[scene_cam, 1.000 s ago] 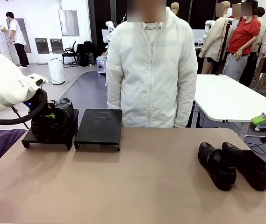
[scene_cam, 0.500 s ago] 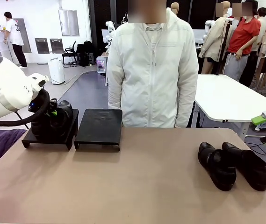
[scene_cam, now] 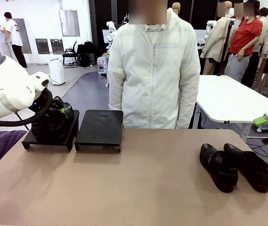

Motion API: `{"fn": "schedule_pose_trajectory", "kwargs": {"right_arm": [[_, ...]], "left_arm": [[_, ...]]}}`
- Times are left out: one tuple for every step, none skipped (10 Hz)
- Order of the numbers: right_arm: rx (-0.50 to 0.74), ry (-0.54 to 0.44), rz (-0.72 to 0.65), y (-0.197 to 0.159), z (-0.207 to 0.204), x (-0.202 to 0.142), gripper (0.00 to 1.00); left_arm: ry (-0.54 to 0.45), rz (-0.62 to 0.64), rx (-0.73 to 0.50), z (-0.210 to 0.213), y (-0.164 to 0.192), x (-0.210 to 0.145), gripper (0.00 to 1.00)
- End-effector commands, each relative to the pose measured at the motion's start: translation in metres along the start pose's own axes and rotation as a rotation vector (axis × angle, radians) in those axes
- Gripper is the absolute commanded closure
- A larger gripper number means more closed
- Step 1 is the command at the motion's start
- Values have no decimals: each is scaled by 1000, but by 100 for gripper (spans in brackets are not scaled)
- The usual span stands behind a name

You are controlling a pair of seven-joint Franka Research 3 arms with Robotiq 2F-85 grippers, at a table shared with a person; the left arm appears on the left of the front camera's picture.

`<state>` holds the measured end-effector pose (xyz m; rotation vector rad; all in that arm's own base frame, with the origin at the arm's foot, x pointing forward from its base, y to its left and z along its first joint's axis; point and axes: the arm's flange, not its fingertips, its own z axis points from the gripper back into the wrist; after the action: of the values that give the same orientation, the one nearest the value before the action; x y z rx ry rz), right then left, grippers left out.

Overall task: Organize the shoes by placing them on the stand.
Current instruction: Place the Shoe from the middle of the table onto the Shoes Stand.

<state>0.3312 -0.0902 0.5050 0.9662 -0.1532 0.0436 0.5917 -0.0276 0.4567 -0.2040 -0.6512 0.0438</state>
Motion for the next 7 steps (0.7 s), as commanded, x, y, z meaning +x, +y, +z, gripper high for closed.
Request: {"fn": "schedule_pose_trajectory", "kwargs": {"right_arm": [[-9, 9, 2, 1, 3, 0, 0], [-9, 9, 2, 1, 3, 0, 0], [-9, 9, 2, 1, 3, 0, 0], [-9, 9, 2, 1, 3, 0, 0], [-9, 9, 2, 1, 3, 0, 0], [-9, 9, 2, 1, 3, 0, 0], [-9, 9, 2, 1, 3, 0, 0]], "left_arm": [[20, -15, 20, 34, -22, -7, 0], [-12, -19, 40, 58, -32, -11, 0], [-68, -16, 55, 89, -41, -18, 0], [-36, -12, 4, 120, -52, -30, 0], [174, -66, -134, 147, -61, -50, 0], [327, -166, -224, 167, -62, -69, 0], [443, -290, -275, 196, -49, -85, 0]]}}
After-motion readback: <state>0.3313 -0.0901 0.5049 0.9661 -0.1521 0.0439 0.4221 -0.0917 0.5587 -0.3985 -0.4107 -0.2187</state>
